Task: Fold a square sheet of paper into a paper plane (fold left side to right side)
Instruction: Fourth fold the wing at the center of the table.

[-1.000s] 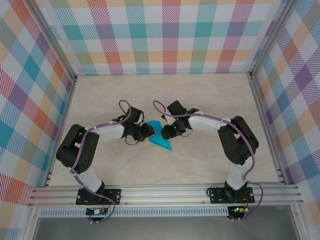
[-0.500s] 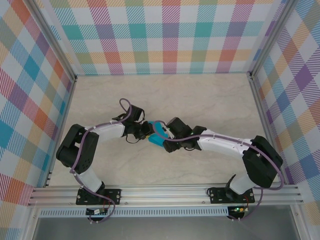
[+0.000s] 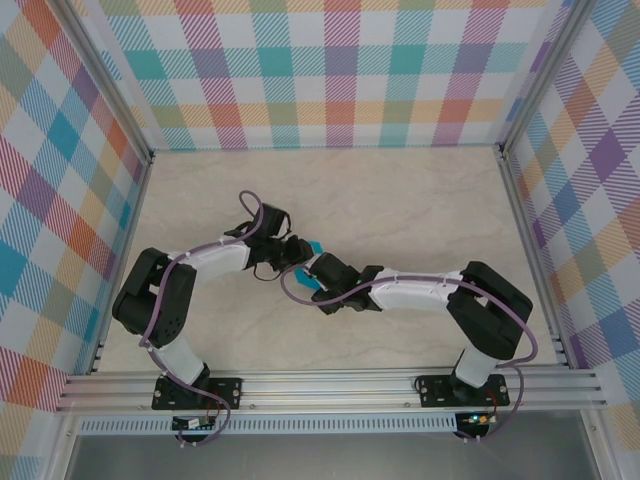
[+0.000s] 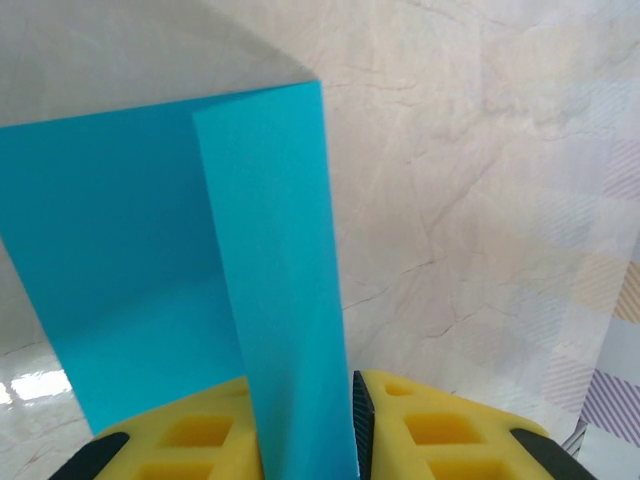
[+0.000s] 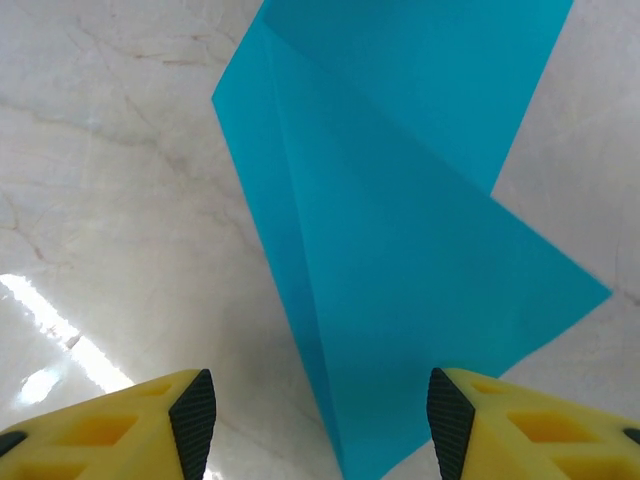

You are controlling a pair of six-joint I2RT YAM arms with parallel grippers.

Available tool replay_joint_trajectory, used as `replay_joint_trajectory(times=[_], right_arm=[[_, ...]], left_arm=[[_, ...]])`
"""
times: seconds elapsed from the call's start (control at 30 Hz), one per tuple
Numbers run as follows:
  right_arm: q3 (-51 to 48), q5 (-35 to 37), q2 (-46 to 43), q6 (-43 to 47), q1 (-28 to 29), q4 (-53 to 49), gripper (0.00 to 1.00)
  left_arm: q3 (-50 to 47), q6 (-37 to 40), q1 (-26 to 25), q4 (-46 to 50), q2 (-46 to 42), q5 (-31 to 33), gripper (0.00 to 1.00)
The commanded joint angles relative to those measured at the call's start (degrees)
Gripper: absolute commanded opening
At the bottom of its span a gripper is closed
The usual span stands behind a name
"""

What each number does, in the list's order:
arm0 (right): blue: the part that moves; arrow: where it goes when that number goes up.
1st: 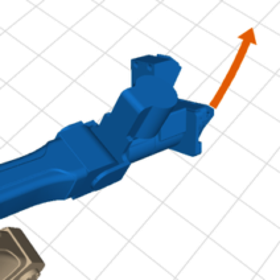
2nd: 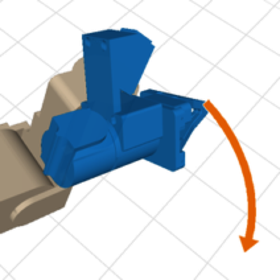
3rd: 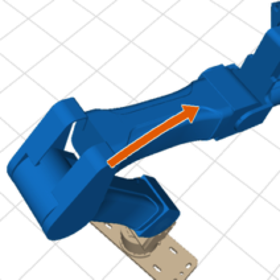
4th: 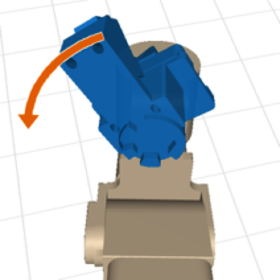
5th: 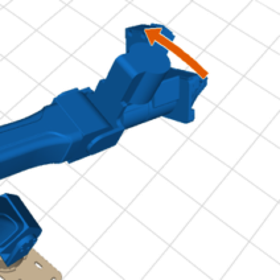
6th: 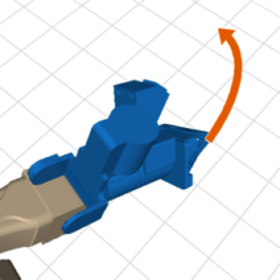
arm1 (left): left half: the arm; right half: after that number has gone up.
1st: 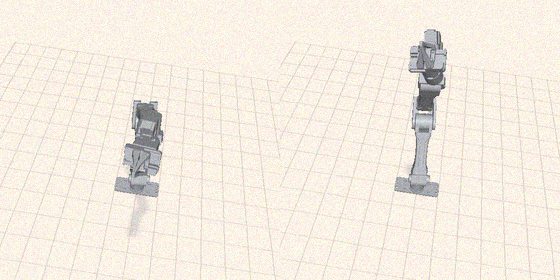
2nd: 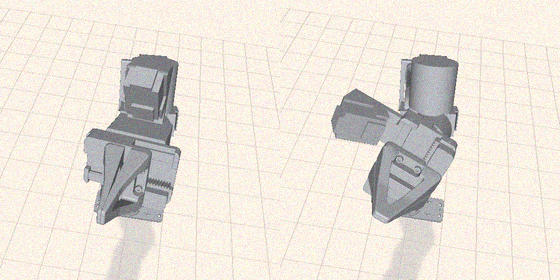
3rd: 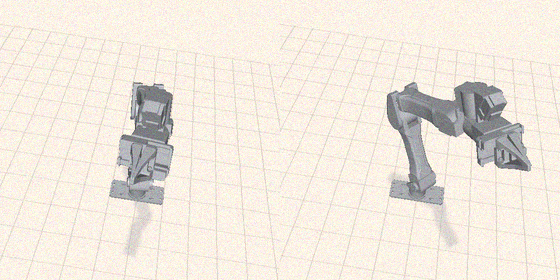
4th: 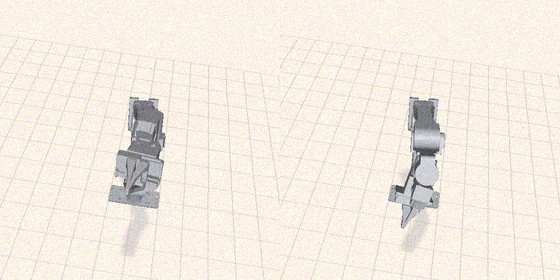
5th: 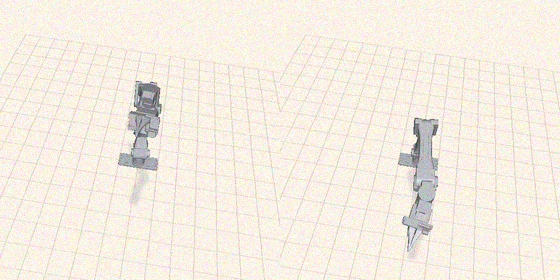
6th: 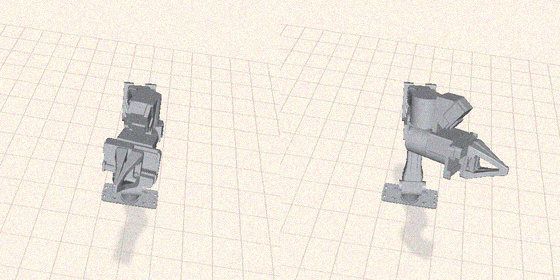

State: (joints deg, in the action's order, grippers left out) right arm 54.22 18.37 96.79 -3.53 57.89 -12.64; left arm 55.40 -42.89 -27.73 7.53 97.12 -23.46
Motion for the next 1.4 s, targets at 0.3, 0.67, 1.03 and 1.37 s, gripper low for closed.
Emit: replay_joint_trajectory(times=[0.3, 0.67, 1.03, 1.37], right_arm=[[3.53, 4.99, 5.05, 2.82, 0.58, 0.83, 0.47], [1.97, 4.91, 5.67, 2.31, 0.61, 0.01, 0.32], [0.99, 4.32, 5.44, 0.56, 0.60, 0.05, 0.27], [0.02, 2.80, 4.64, -1.89, 0.49, 0.50, 0.26]], left_arm=[[1.91, -0.59, -0.84, 1.86, 0.60, -0.60, 0.28], [5.78, 2.69, 1.19, 7.43, 0.00, -0.47, 0.43], [8.68, 6.47, 9.27, 14.69, -3.53, -2.45, 0.57], [1.02, 7.66, 15.15, 16.66, -13.37, -2.07, 0.66]])
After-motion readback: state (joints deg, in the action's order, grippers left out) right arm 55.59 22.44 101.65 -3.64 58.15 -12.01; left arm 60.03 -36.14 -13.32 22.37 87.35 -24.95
